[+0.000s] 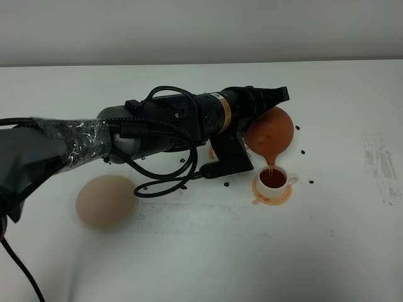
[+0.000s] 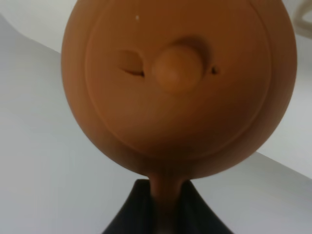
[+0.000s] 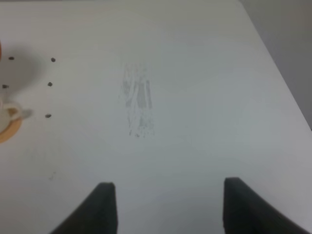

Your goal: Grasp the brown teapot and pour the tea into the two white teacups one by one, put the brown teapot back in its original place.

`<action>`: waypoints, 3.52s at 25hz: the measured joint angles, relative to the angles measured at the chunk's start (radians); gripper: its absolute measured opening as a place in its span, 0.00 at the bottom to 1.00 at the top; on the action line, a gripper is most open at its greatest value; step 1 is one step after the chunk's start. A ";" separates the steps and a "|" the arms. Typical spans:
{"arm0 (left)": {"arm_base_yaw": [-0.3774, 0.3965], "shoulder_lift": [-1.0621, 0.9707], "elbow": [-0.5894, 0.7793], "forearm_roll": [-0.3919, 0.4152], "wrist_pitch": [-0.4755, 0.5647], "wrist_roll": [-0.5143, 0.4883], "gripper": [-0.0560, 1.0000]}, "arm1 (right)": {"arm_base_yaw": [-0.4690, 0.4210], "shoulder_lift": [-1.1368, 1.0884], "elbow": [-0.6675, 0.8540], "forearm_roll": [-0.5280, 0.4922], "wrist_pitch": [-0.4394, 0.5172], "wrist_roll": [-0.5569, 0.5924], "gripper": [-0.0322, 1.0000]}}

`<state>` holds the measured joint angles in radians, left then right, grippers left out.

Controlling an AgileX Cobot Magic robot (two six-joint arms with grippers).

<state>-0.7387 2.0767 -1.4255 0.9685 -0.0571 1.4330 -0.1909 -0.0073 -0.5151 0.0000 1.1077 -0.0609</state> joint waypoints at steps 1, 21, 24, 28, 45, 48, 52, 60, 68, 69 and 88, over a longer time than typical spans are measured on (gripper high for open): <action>0.000 0.000 0.000 0.000 0.003 0.000 0.13 | 0.000 0.000 0.000 0.000 0.000 0.000 0.48; -0.005 0.016 -0.001 0.061 0.003 -0.002 0.13 | 0.000 0.000 0.000 0.000 0.000 0.000 0.48; -0.005 0.017 -0.001 0.019 0.003 -0.002 0.13 | 0.000 0.000 0.000 0.000 0.000 0.000 0.48; -0.006 -0.001 -0.001 -0.040 0.010 -0.007 0.13 | 0.000 0.000 0.000 0.000 0.000 0.000 0.48; -0.002 -0.303 0.127 -0.689 0.384 -0.091 0.13 | 0.000 0.000 0.000 0.000 0.000 -0.001 0.48; -0.005 -0.333 0.128 -0.873 0.497 -0.149 0.13 | 0.000 0.000 0.000 0.000 0.000 -0.001 0.48; -0.027 -0.334 0.130 -0.968 0.651 -0.312 0.13 | 0.000 0.000 0.000 0.000 0.000 0.000 0.48; -0.075 -0.334 0.247 -1.018 0.652 -0.449 0.13 | 0.000 0.000 0.000 0.000 0.000 0.000 0.48; -0.095 -0.285 0.353 -1.056 0.514 -0.510 0.13 | 0.000 0.000 0.000 0.000 0.000 -0.001 0.48; -0.095 -0.265 0.356 -1.056 0.504 -0.523 0.13 | 0.000 0.000 0.000 0.000 0.000 -0.001 0.48; -0.045 -0.443 0.423 -0.976 0.606 -0.746 0.13 | 0.000 0.000 0.000 0.000 0.000 -0.001 0.48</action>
<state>-0.7838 1.6341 -1.0026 -0.0077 0.5488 0.6866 -0.1909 -0.0073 -0.5151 0.0000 1.1077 -0.0616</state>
